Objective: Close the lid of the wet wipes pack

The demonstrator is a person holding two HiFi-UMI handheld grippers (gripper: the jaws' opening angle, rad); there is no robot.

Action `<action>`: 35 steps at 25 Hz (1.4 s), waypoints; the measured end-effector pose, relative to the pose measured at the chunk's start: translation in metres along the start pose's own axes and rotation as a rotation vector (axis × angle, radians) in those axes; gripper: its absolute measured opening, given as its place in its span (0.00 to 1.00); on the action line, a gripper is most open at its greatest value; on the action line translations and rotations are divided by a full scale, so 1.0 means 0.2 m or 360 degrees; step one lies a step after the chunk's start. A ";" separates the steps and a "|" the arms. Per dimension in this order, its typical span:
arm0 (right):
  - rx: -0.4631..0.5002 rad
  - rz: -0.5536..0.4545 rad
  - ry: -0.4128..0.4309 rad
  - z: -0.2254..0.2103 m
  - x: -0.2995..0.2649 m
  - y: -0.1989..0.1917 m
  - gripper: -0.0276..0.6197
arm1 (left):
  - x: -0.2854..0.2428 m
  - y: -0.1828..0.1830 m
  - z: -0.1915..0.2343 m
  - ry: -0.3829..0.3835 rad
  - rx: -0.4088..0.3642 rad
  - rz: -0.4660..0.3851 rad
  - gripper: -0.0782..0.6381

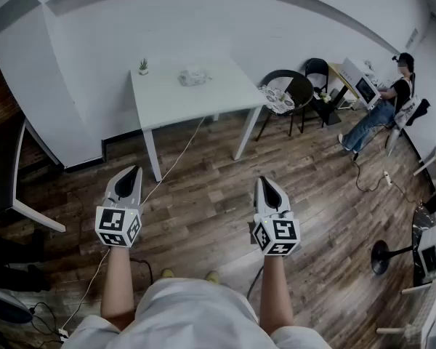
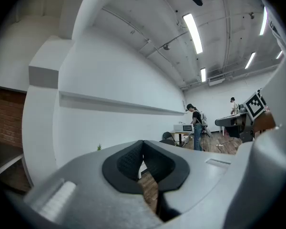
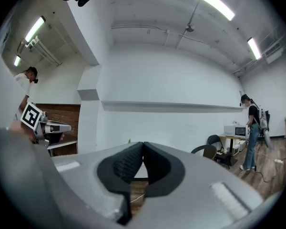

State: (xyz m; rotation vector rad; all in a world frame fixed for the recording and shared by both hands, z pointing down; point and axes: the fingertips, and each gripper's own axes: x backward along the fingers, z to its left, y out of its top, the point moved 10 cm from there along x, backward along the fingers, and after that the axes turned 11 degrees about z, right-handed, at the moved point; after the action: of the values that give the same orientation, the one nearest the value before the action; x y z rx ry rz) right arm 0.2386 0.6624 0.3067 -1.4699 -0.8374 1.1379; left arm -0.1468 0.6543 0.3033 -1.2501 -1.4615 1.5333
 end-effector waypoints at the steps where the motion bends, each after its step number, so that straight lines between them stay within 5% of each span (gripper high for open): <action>1: -0.0002 0.0002 0.0002 -0.01 0.00 0.00 0.05 | 0.00 0.00 0.00 0.0000 0.0000 -0.0001 0.12; 35: -0.0005 -0.0019 0.0036 0.00 -0.03 -0.02 0.05 | -0.03 -0.02 -0.06 -0.0042 -0.0001 0.0026 0.12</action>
State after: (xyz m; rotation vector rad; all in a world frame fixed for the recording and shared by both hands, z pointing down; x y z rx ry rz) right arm 0.2376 0.6577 0.3109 -1.4763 -0.8317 1.1093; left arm -0.1342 0.6523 0.3086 -1.2491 -1.4723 1.5657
